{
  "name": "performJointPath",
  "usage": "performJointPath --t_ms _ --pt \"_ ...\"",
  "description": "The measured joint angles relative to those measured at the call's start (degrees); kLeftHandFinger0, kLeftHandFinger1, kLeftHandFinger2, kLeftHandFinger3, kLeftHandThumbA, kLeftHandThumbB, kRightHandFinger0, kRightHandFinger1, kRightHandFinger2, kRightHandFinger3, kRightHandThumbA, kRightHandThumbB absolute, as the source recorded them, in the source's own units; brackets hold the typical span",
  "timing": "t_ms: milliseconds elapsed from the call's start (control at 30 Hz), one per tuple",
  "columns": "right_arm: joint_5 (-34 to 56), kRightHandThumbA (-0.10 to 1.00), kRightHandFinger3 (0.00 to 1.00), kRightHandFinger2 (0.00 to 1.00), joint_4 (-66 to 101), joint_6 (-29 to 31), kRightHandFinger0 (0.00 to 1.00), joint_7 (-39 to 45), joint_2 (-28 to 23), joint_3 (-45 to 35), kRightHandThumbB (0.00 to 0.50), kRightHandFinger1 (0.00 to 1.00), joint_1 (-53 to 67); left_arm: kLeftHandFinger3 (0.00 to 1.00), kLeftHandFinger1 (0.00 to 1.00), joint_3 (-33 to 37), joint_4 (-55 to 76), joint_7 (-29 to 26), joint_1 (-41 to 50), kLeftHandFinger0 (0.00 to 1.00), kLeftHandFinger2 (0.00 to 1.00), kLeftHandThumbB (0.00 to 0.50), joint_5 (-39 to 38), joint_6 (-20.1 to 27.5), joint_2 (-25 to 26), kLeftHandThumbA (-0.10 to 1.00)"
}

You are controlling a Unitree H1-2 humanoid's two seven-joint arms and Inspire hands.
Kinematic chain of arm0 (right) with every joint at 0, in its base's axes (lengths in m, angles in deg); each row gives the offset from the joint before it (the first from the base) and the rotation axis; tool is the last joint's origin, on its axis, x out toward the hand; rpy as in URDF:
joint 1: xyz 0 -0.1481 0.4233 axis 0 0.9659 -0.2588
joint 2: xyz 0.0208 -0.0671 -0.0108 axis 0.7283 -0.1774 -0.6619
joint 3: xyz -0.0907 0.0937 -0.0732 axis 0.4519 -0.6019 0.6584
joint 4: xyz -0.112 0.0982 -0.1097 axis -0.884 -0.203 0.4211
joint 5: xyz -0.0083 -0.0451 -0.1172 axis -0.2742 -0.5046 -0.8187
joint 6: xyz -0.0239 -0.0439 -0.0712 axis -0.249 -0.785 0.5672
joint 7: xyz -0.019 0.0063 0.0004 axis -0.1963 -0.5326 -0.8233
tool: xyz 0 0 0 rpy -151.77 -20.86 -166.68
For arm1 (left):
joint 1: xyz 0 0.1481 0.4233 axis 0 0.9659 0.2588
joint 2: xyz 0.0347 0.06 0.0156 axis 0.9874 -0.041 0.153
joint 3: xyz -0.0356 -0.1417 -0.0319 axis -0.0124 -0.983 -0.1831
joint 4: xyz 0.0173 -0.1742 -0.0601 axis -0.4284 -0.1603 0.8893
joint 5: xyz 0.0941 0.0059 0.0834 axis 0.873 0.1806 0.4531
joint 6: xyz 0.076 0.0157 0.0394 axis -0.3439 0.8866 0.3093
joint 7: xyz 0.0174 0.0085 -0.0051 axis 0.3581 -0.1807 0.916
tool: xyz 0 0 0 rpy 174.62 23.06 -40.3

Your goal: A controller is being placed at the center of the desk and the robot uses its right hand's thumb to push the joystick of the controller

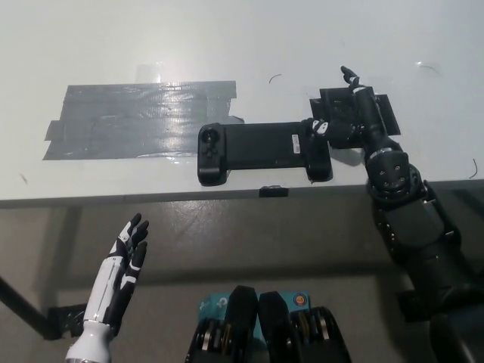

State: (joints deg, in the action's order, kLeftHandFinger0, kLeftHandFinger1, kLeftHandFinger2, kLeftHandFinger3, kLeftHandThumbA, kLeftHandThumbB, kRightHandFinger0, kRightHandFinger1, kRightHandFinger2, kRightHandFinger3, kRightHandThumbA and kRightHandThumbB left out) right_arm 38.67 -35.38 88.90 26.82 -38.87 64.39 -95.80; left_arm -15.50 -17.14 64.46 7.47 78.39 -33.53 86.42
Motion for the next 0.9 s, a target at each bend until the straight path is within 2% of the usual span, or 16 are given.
performJointPath --t_ms 33,67,133,200,367,433,500,533,567,600,733,900 --pt "0.0 1.0 1.0 1.0 0.5 0.0 1.0 -0.2 0.0 0.0 0.218 1.0 0.0 1.0 1.0 0.0 0.0 0.0 0.0 1.0 1.0 0.093 0.0 0.0 0.0 0.93" --pt "0.0 1.0 1.0 1.0 1.2 0.0 1.0 -0.2 -0.1 0.0 0.226 1.0 0.1 1.0 1.0 0.0 0.0 0.0 0.0 1.0 1.0 0.092 0.0 0.0 0.0 0.93" --pt "0.0 1.0 1.0 1.0 3.7 -0.2 1.0 -0.2 -0.1 -0.1 0.275 1.0 0.4 1.0 1.0 0.0 0.0 0.0 0.0 1.0 1.0 0.089 0.0 0.0 0.0 0.93" --pt "0.2 1.0 1.0 1.0 8.9 -0.3 1.0 0.0 -0.1 -0.2 0.286 1.0 0.9 1.0 1.0 0.0 0.0 0.0 -0.2 1.0 1.0 0.087 0.0 0.0 0.0 0.92" --pt "1.1 1.0 1.0 1.0 19.6 -0.3 1.0 1.1 -0.1 -0.2 0.392 1.0 2.3 1.0 1.0 0.0 0.0 0.0 -0.5 1.0 1.0 0.098 0.0 0.0 0.0 0.93" --pt "1.2 1.0 1.0 1.0 25.2 -0.7 1.0 1.6 0.0 0.0 0.41 1.0 3.5 1.0 1.0 0.0 0.0 0.0 -0.5 1.0 1.0 0.102 0.0 0.0 0.0 0.94" --pt "1.1 1.0 1.0 1.0 28.6 -1.3 1.0 1.9 0.1 0.1 0.384 1.0 4.6 1.0 1.0 0.0 0.0 0.0 -0.4 1.0 1.0 0.109 0.0 -0.1 0.0 0.94" --pt "1.1 1.0 1.0 1.0 30.9 -1.8 1.0 2.1 0.2 0.3 0.338 1.0 5.4 1.0 1.0 0.0 0.0 0.0 -0.4 1.0 1.0 0.107 0.0 -0.1 0.0 0.94" --pt "1.1 1.0 1.0 1.0 33.3 -2.3 1.0 2.3 0.3 0.4 0.326 1.0 6.6 1.0 1.0 0.0 0.0 0.0 -0.5 1.0 1.0 0.106 0.0 -0.2 0.0 0.94" --pt "1.2 1.0 1.0 1.0 35.4 -2.6 1.0 2.5 0.3 0.5 0.326 1.0 7.4 1.0 1.0 0.0 0.0 0.0 -0.5 1.0 1.0 0.092 0.0 -0.2 0.0 0.94" --pt "1.2 1.0 1.0 1.0 45.0 -3.9 1.0 3.5 0.4 1.4 0.298 1.0 12.5 1.0 1.0 0.0 -0.1 0.0 -0.5 1.0 1.0 0.096 0.1 -0.2 0.0 0.93" --pt "1.2 1.0 1.0 1.0 56.0 -4.9 1.0 4.8 0.4 3.0 0.307 1.0 21.1 1.0 1.0 0.0 -0.1 0.0 -0.5 1.0 1.0 0.098 0.1 -0.2 0.0 0.94"
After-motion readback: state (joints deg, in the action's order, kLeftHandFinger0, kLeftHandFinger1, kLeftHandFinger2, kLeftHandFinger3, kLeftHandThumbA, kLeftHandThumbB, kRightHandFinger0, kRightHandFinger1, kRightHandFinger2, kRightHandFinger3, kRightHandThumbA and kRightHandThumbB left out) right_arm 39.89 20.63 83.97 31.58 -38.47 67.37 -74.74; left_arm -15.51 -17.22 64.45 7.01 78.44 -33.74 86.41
